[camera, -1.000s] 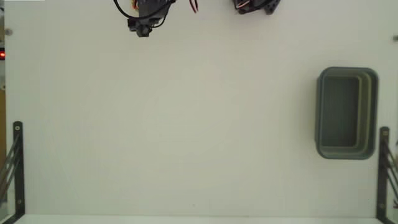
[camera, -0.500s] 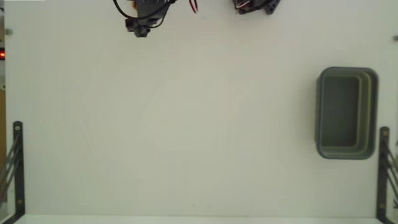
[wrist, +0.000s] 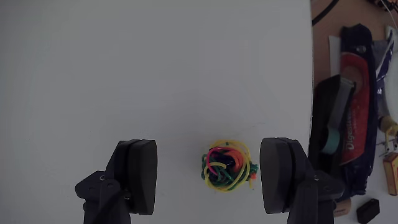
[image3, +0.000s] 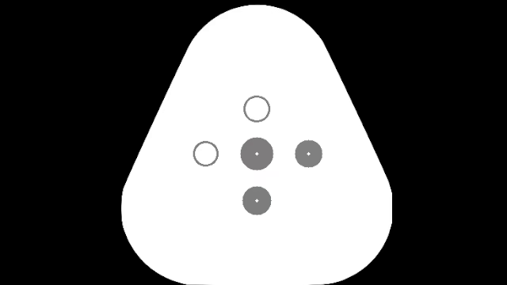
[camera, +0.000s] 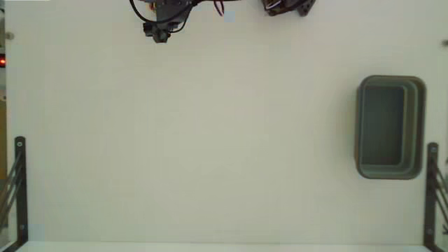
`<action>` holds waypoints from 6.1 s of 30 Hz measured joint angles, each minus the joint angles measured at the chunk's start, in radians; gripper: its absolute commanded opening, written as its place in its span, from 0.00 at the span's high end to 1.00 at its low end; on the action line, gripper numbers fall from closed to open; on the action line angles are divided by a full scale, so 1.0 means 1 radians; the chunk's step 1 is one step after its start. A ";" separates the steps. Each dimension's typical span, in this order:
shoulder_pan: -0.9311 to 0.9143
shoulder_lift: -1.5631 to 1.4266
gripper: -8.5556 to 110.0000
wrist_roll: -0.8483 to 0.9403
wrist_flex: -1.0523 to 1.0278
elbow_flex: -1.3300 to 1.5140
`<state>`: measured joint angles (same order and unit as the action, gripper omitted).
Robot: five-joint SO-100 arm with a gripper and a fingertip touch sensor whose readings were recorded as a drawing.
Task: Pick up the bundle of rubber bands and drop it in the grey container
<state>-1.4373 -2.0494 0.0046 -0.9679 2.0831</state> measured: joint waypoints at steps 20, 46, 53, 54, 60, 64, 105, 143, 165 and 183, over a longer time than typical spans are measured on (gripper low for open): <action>0.000 0.000 0.00 0.000 0.138 0.124; 0.000 0.032 0.00 0.000 0.333 0.275; 0.000 0.046 0.00 -0.003 0.373 0.290; 0.000 0.046 0.00 -0.003 0.376 0.291; 0.000 0.046 0.00 -0.003 0.379 0.295; 0.000 0.046 0.00 -0.005 0.379 0.295; 0.000 0.046 0.09 -0.005 0.379 0.295; 0.000 0.046 0.17 -0.005 0.379 0.295; 0.000 0.046 0.22 -0.005 0.379 0.295; 0.000 0.046 0.26 -0.005 0.380 0.295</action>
<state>-1.4373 -2.0034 0.0000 -0.5875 2.3777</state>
